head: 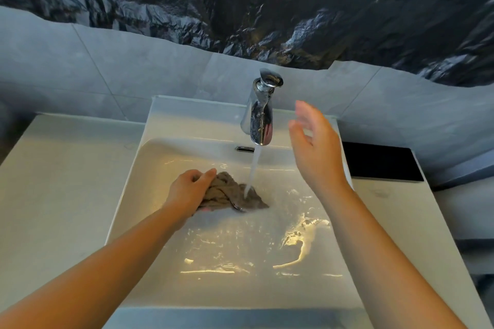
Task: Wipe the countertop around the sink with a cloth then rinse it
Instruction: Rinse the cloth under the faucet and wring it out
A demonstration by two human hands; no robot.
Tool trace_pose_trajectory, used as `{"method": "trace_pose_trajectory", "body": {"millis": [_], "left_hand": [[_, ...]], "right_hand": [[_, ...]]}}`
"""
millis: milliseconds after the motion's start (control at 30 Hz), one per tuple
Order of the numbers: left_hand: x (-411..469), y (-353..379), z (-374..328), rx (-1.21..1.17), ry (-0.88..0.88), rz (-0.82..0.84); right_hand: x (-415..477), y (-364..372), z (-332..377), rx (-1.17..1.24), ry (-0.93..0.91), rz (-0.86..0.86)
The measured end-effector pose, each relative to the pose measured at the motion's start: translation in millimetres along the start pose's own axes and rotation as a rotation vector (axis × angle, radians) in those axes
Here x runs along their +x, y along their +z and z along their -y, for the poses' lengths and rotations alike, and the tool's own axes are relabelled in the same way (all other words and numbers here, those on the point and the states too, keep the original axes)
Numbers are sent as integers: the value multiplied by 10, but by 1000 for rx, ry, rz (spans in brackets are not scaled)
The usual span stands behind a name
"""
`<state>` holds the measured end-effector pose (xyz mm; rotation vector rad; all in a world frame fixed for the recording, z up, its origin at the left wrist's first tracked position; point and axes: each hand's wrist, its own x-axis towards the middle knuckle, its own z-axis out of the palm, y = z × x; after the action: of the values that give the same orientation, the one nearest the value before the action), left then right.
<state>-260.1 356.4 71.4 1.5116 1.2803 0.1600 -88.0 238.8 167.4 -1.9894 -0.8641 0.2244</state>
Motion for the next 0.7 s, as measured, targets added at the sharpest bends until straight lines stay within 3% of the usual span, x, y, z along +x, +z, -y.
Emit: {"method": "trace_pose_trajectory", "body": {"millis": [100, 167, 300, 467, 600, 633, 700], "left_hand": [[-105, -78, 7, 2, 67, -14], [-184, -143, -23, -52, 92, -20], [-303, -313, -57, -12, 193, -50], [-517, -542, -171, 82, 393, -87], [-664, -748, -296, 131, 513, -51], [-703, -795, -328, 120, 544, -43], [-774, -884, -385, 95, 600, -14]], "right_hand": [[186, 73, 279, -175, -233, 89], [257, 149, 327, -301, -291, 122], [93, 259, 248, -309, -285, 46], [-116, 263, 244, -430, -224, 169], [-449, 194, 394, -242, -279, -15], [-575, 202, 387, -157, -258, -11], [-769, 246, 352, 29, -104, 165]]}}
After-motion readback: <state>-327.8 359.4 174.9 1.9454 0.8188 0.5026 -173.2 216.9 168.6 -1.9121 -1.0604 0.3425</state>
